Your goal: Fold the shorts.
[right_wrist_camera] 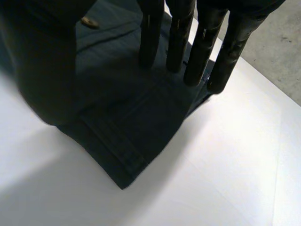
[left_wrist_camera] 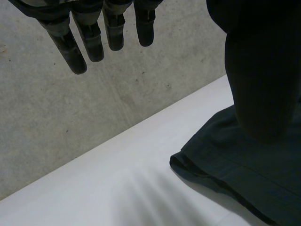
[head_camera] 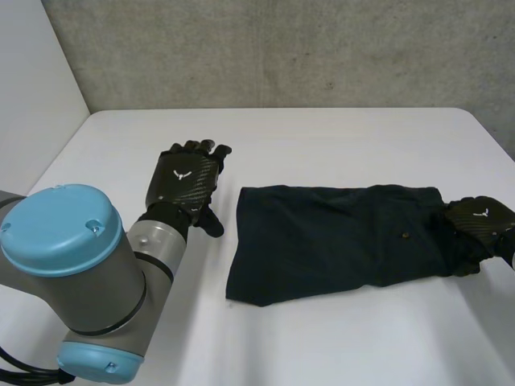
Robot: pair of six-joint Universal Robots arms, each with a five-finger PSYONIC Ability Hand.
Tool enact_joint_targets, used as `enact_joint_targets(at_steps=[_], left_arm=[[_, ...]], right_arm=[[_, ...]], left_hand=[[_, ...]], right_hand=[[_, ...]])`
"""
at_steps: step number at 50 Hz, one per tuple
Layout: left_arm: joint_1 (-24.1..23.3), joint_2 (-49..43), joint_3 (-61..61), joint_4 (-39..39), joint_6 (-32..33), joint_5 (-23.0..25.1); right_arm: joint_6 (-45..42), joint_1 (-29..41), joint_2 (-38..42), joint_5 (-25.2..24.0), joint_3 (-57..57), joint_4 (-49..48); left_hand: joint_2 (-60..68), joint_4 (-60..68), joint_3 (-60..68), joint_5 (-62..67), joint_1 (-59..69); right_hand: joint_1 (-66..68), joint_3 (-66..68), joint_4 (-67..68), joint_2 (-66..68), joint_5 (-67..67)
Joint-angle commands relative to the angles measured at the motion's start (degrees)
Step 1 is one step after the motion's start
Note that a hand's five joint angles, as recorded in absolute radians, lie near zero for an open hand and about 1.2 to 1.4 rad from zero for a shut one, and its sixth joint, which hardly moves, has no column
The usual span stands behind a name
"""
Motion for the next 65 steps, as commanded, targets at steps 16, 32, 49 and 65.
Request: enact_joint_targets(at_steps=[16, 32, 49, 65], left_arm=[[-0.2, -0.4, -0.2, 0.0, 0.0, 0.0], [-0.1, 0.1, -0.2, 0.0, -0.3, -1.6], [0.0, 0.4, -0.1, 0.6, -0.5, -3.5], [0.2, 0.5, 0.9, 1.3, -0.5, -4.7]], right_arm=[[0.2, 0.1, 5.1, 0.3, -1.6, -4.3], [-2.0, 10.3, -7.0, 1.5, -10.0, -2.4], [-21.2, 48.8, 7.5, 3.3, -25.6, 18.9], [-3.3, 49.1, 3.8, 4.7, -23.9, 7.9]], left_hand=[[0.4, 0.2, -0.3, -0.7, 0.6], [0.4, 0.2, -0.3, -0.7, 0.6], [0.2, 0.1, -0.5, -0.8, 0.5], [0.0, -0.1, -0.6, -1.0, 0.3]], right_hand=[[53.6, 49.4, 49.4, 49.2, 50.5], [53.6, 49.4, 49.4, 49.2, 50.5], [53.6, 49.4, 49.4, 49.2, 50.5], [3.8, -0.5, -0.5, -0.6, 0.7]])
